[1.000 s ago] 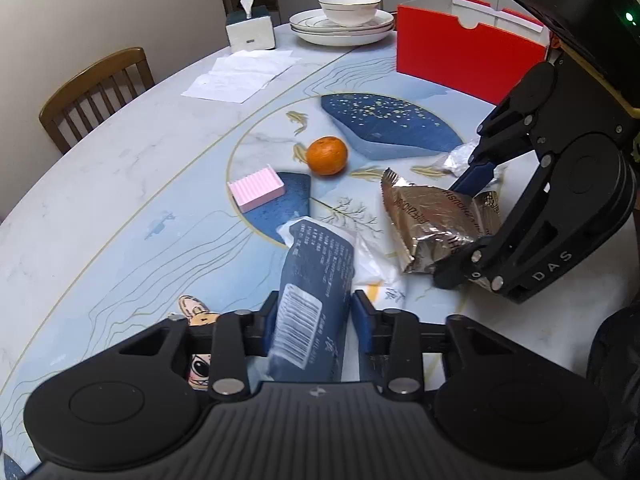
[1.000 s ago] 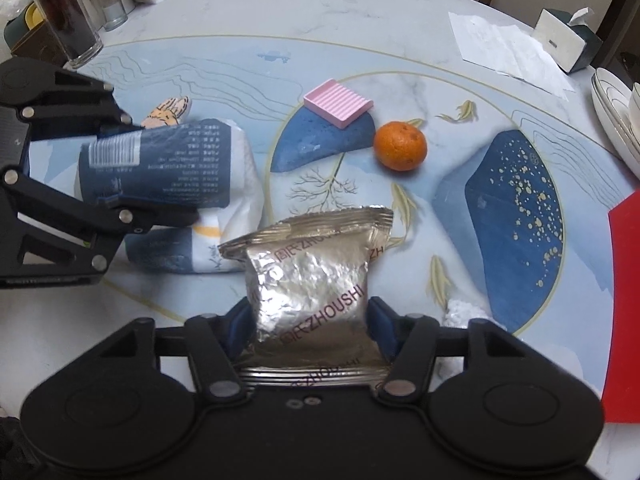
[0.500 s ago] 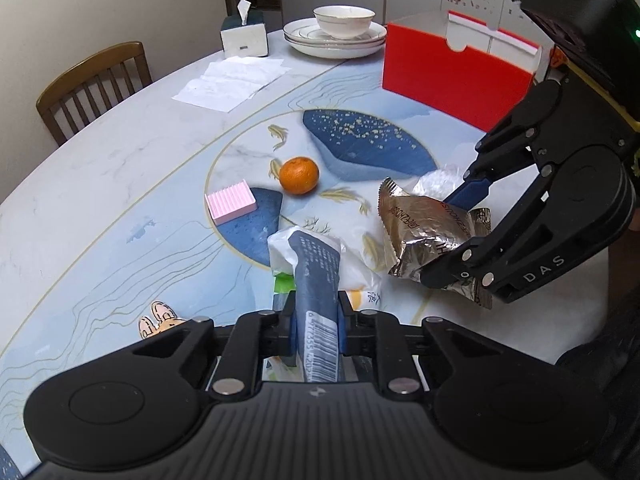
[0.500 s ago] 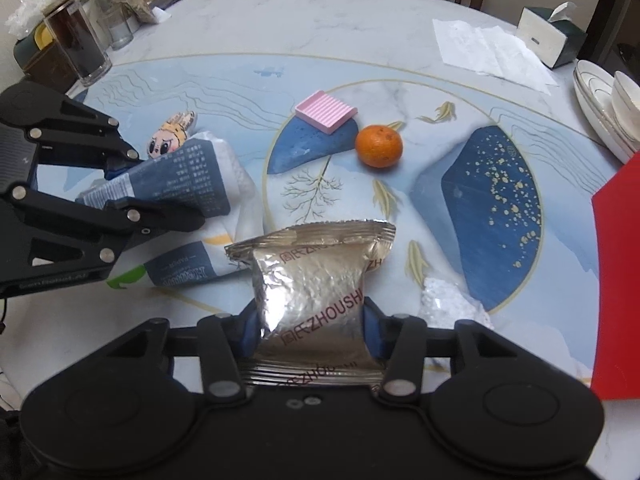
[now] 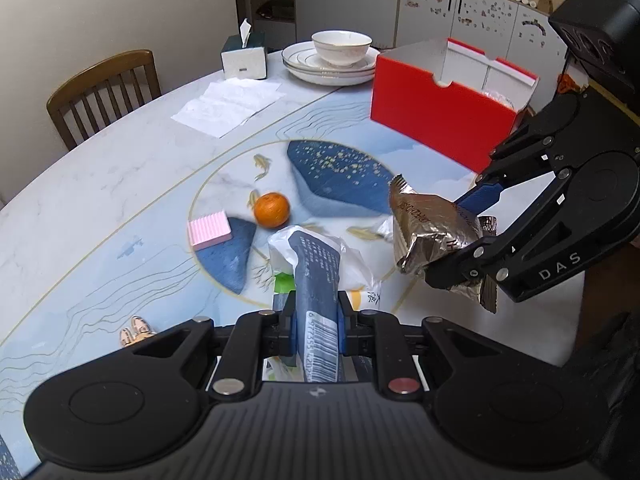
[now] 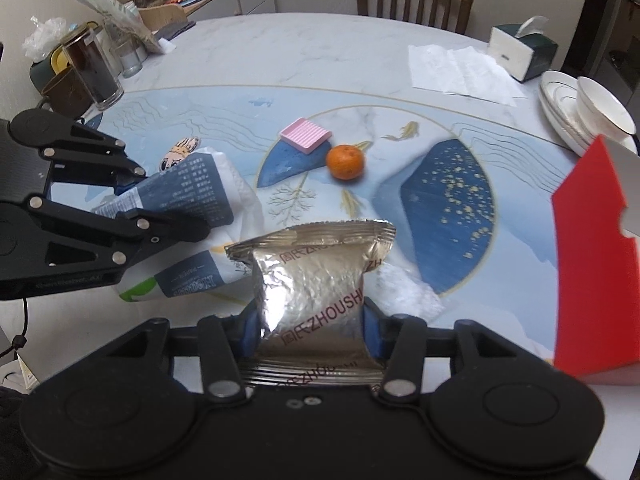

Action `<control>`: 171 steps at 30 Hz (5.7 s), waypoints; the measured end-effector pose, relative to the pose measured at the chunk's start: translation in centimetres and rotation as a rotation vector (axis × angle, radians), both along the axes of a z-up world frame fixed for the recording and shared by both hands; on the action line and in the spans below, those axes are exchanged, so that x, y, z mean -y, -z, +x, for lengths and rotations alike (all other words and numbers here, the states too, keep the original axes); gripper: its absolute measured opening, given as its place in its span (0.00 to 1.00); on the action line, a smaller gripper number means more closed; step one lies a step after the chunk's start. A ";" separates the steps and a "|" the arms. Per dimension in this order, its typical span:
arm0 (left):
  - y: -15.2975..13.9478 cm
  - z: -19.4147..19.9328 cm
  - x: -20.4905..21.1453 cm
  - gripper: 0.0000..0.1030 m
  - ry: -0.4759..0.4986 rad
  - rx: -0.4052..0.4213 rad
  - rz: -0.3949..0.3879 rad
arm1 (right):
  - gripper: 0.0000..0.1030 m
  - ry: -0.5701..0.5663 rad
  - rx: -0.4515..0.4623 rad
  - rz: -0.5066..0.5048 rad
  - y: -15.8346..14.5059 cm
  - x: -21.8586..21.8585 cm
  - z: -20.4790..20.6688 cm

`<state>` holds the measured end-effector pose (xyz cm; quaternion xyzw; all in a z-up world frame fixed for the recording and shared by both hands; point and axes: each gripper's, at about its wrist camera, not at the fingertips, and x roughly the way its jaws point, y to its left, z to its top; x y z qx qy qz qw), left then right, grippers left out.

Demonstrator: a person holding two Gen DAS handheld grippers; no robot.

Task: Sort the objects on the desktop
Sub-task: 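Carry the bread bag and silver snack bag into the red shoebox with both tools, then release the bread bag with the left tool while the right tool drops the snack bag, then move both tools back over the table toward the plush bunny and clear bag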

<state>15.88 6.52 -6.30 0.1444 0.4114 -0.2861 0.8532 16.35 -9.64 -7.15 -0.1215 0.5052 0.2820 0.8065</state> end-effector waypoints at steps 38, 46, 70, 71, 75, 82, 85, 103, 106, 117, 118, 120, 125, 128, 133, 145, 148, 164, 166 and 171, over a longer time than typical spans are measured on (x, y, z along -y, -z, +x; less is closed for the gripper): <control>-5.1 0.1 19.4 0.16 -0.010 0.087 -0.089 | 0.47 0.171 0.080 0.091 -6.2 22.6 3.1; -5.8 1.1 23.6 0.16 0.022 0.112 -0.093 | 0.47 0.213 0.103 0.098 -6.5 26.4 4.7; -5.5 8.6 34.9 0.16 0.064 0.140 -0.041 | 0.47 0.314 0.151 0.045 -6.0 34.7 11.7; -5.3 8.9 35.2 0.16 0.067 0.139 -0.032 | 0.47 0.313 0.151 0.040 -5.9 34.8 12.2; -4.7 10.6 36.3 0.16 0.085 0.137 -0.006 | 0.47 0.305 0.152 0.006 -5.2 34.8 14.0; -3.2 13.4 37.7 0.16 0.069 0.115 0.036 | 0.47 0.290 0.133 -0.066 -3.1 34.1 17.3; -2.4 14.7 37.9 0.16 0.062 0.102 0.060 | 0.47 0.282 0.131 -0.085 -2.2 33.7 18.3; 2.2 18.1 38.4 0.16 0.056 -0.006 0.162 | 0.47 0.212 0.044 -0.182 2.8 30.6 22.2; 2.6 18.1 38.5 0.16 0.059 -0.025 0.163 | 0.47 0.198 0.022 -0.189 3.4 30.3 22.0; 3.3 18.5 38.7 0.15 0.046 -0.077 0.159 | 0.47 0.152 0.034 -0.224 4.6 28.9 21.8; 3.3 18.5 38.7 0.15 0.045 -0.079 0.159 | 0.47 0.155 0.034 -0.221 4.5 28.9 22.0; 3.3 18.6 38.6 0.16 0.040 -0.082 0.151 | 0.47 0.167 0.038 -0.204 4.3 29.2 22.0; 3.2 18.4 38.0 0.27 0.031 -0.089 0.128 | 0.54 0.175 0.040 -0.191 4.0 29.8 22.1; 2.8 18.1 37.5 0.51 0.029 -0.074 0.113 | 0.59 0.183 0.049 -0.167 3.4 30.2 21.7; 1.7 17.4 37.0 0.59 0.036 -0.043 0.059 | 0.64 0.164 0.073 -0.143 2.0 30.8 20.6; -1.5 13.9 34.7 0.59 -0.020 0.031 -0.036 | 0.74 0.156 0.135 -0.033 -2.4 32.4 17.1; -2.4 12.8 34.0 0.59 -0.036 0.056 -0.063 | 0.76 0.149 0.159 -0.002 -3.5 32.4 15.9; -6.2 5.6 27.1 0.69 -0.124 0.145 -0.193 | 0.85 0.179 0.254 0.086 -7.9 29.8 9.6; -6.4 5.0 25.9 0.69 -0.137 0.147 -0.201 | 0.86 0.187 0.258 0.085 -8.1 28.9 8.9; -6.6 3.5 22.9 0.71 -0.148 0.163 -0.205 | 0.89 0.215 0.259 0.103 -8.4 26.3 7.3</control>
